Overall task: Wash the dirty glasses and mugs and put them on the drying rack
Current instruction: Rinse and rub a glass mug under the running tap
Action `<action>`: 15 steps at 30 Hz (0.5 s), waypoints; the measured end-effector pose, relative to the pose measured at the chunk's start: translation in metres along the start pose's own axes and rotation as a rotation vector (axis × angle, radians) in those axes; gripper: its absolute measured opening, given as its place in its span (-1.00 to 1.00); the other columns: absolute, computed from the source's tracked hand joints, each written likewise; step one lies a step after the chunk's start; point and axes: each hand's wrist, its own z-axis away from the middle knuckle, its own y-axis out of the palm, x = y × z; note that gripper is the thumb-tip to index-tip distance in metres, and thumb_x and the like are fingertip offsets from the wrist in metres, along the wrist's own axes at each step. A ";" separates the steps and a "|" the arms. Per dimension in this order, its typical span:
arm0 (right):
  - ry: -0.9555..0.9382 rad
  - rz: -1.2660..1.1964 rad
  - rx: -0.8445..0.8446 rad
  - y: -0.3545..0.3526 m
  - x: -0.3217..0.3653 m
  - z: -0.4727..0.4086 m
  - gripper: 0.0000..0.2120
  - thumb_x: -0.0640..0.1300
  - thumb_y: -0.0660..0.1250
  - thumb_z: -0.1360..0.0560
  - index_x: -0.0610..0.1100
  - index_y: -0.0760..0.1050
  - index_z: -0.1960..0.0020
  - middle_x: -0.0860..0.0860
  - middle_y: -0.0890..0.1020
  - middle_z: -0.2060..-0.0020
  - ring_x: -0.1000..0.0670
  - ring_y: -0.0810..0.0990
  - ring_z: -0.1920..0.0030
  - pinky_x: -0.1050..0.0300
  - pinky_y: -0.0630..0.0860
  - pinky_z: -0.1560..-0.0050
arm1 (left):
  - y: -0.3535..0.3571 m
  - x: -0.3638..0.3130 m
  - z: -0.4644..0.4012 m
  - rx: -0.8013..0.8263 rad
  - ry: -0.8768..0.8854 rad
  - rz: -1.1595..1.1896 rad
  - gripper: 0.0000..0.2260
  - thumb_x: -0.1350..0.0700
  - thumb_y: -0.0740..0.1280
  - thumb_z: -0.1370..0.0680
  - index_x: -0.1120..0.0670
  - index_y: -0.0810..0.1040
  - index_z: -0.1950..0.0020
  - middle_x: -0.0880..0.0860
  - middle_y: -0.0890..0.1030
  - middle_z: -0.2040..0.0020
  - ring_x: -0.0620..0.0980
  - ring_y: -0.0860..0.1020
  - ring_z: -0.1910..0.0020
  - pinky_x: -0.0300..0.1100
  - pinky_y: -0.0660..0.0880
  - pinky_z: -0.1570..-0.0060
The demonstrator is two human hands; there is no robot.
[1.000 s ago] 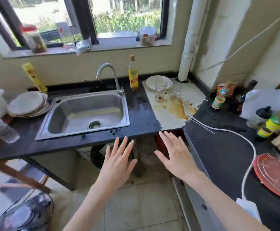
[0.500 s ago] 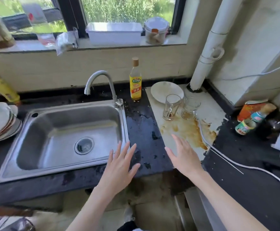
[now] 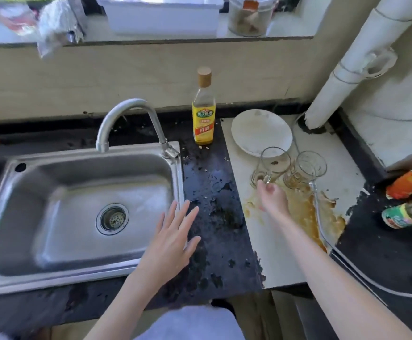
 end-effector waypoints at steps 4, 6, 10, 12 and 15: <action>0.038 -0.214 0.019 0.004 0.002 -0.020 -0.62 0.00 0.16 -0.61 -0.27 0.42 -0.26 0.02 0.50 0.21 -0.01 0.52 0.21 -0.08 0.54 -0.10 | 0.005 0.000 -0.006 -0.010 -0.090 0.026 -0.34 -0.24 -0.24 -0.48 -0.01 -0.07 -0.54 -0.03 -0.14 -0.55 -0.04 -0.38 -0.43 -0.12 -0.25 -0.40; 0.035 -0.268 0.052 0.005 0.004 -0.022 -0.68 -0.06 0.14 -0.62 -0.28 0.44 -0.21 0.03 0.45 0.25 0.07 0.45 0.29 -0.02 0.53 -0.04 | 0.008 0.000 -0.007 -0.008 -0.118 0.037 -0.29 -0.25 -0.27 -0.43 0.00 -0.03 -0.54 0.00 -0.09 -0.55 -0.03 -0.36 -0.42 -0.11 -0.23 -0.40; -0.049 -0.324 0.074 0.002 0.001 -0.019 -0.76 -0.10 0.09 -0.64 -0.24 0.43 -0.13 0.04 0.43 0.23 0.06 0.44 0.27 0.13 0.49 0.10 | 0.006 -0.003 -0.009 -0.007 -0.164 0.058 -0.26 -0.27 -0.33 -0.38 -0.03 -0.12 -0.53 -0.03 -0.17 -0.54 -0.05 -0.38 -0.40 -0.16 -0.28 -0.38; -0.135 -0.287 0.077 0.000 0.003 -0.016 -0.79 -0.13 0.08 -0.64 -0.24 0.41 -0.01 0.02 0.43 0.24 0.03 0.45 0.25 0.13 0.47 0.10 | 0.004 -0.004 -0.008 -0.019 -0.174 0.094 -0.27 -0.28 -0.32 -0.37 -0.04 -0.19 -0.52 -0.06 -0.22 -0.52 -0.08 -0.39 -0.41 -0.19 -0.30 -0.37; -0.234 -0.213 0.177 0.003 0.008 -0.006 -0.76 -0.15 0.08 -0.64 -0.19 0.36 0.18 0.00 0.42 0.26 0.04 0.46 0.24 0.06 0.48 0.02 | 0.003 0.001 -0.006 -0.030 -0.164 0.139 -0.30 -0.30 -0.28 -0.40 -0.05 -0.23 -0.50 -0.11 -0.25 -0.48 -0.12 -0.35 -0.44 -0.21 -0.28 -0.41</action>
